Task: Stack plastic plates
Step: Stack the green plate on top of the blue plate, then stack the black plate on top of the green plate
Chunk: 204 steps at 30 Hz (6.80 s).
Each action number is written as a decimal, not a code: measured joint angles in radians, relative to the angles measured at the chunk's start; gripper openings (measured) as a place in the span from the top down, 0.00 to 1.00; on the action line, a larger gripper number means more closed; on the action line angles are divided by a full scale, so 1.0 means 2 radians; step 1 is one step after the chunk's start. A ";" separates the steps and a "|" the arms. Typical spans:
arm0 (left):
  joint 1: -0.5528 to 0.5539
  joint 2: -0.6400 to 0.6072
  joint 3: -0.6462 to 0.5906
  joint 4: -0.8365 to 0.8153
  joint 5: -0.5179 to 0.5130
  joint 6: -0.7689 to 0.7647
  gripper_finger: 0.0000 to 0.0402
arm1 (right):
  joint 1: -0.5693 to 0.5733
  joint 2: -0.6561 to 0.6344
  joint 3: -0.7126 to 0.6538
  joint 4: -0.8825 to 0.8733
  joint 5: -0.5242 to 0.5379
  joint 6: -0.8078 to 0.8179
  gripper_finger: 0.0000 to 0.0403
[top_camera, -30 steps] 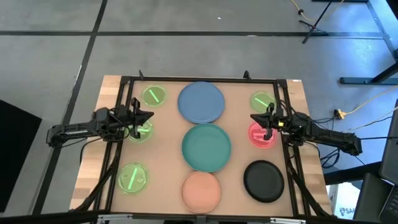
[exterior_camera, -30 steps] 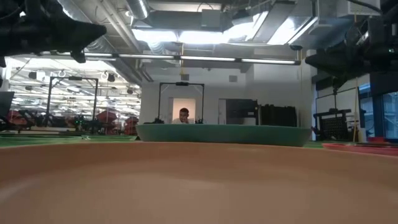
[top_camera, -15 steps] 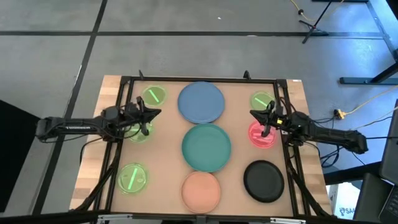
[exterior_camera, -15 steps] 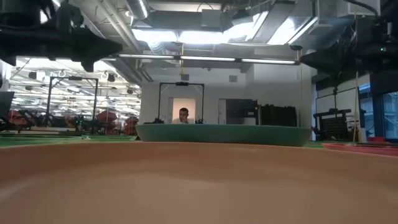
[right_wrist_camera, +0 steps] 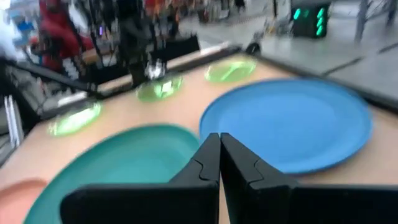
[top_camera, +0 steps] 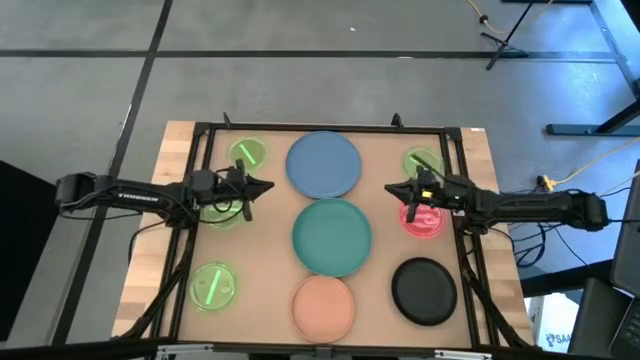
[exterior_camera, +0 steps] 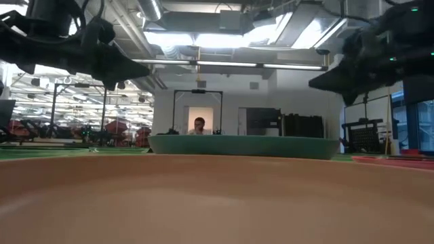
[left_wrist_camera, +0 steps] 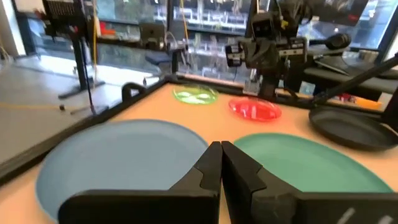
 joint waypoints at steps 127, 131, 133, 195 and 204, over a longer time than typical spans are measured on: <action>-0.014 0.041 0.012 0.036 -0.042 -0.040 0.99 | -0.253 0.544 0.506 -0.257 -0.114 -0.028 0.69; -0.014 0.041 0.012 0.036 -0.033 -0.041 0.99 | -0.252 0.491 0.506 -0.303 -0.124 -0.044 0.58; -0.015 0.041 0.012 0.036 -0.017 -0.041 0.99 | -0.251 0.459 0.506 -0.341 -0.132 -0.057 0.54; -0.181 0.249 0.105 0.081 -0.059 -0.017 0.63 | 0.377 0.324 0.342 -0.612 0.005 0.106 0.52; -0.176 0.289 0.115 0.082 -0.055 -0.017 0.63 | 0.377 0.324 0.331 -0.601 0.006 0.128 0.52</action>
